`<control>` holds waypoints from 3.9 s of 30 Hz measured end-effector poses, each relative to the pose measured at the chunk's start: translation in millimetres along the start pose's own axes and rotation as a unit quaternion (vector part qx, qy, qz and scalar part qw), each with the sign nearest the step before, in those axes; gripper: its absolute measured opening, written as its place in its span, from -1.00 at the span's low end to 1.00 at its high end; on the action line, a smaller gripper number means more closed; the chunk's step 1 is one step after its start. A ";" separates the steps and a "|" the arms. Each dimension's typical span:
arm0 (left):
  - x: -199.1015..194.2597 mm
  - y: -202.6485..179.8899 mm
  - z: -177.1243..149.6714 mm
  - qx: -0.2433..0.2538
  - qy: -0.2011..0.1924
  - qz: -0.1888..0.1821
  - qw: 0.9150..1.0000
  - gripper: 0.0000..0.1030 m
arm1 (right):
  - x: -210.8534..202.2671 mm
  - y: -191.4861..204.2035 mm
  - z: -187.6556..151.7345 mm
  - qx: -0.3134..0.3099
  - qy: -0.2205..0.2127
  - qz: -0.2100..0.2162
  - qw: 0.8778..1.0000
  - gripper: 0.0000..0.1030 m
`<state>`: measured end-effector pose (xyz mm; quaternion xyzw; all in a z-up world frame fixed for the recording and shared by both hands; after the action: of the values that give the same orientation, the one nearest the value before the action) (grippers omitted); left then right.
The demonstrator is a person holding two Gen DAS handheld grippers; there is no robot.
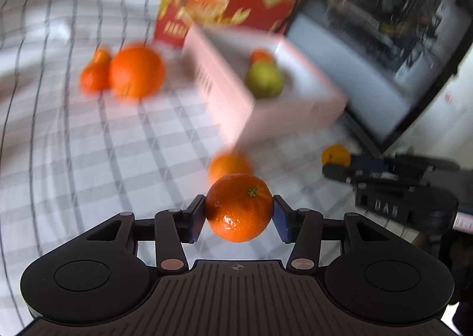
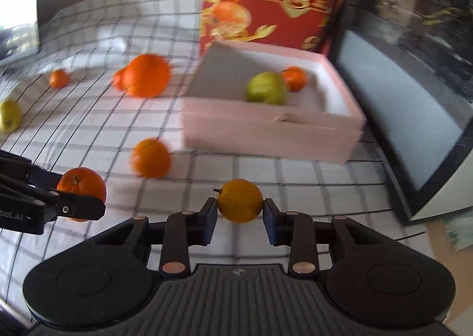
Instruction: Organize fruits
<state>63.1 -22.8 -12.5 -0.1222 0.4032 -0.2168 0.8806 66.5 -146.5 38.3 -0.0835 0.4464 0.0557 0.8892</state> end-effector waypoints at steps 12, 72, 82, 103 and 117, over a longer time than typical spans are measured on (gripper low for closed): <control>13.9 -50.9 246.2 0.078 -0.094 0.008 0.992 0.04 | 0.3 -65.8 167.5 -0.039 -0.118 -0.013 0.992 -0.36; -136.4 249.6 78.4 -0.170 -0.186 0.248 0.935 -0.02 | 9.6 47.4 34.2 0.027 -0.030 0.042 0.998 0.44; -148.9 286.0 80.2 -0.137 -0.160 0.254 0.944 -0.02 | 14.7 77.6 -6.1 0.009 0.020 0.050 0.999 0.44; -61.9 314.3 83.7 -0.082 -0.028 0.294 0.952 0.00 | 30.0 93.1 -25.3 0.006 0.061 0.072 0.996 0.71; -87.5 228.3 69.1 -0.080 -0.077 0.206 0.972 -0.73 | 33.5 99.3 -27.1 0.008 0.072 0.087 0.994 1.00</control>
<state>129.8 222.0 0.5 -0.1227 0.3664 0.0120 0.9223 47.9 -53.8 -14.3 -0.0409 0.5153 0.1236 0.8471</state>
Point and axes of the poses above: each gripper's, at about its wrist camera, not at the fingertips, and x roughly the way its jaws point, y to its left, z to its top, the point moved 10 cm from there along x, roughly the way its jaws point, and after that the axes turned 6 degrees about -z, right-handed, at the moved point
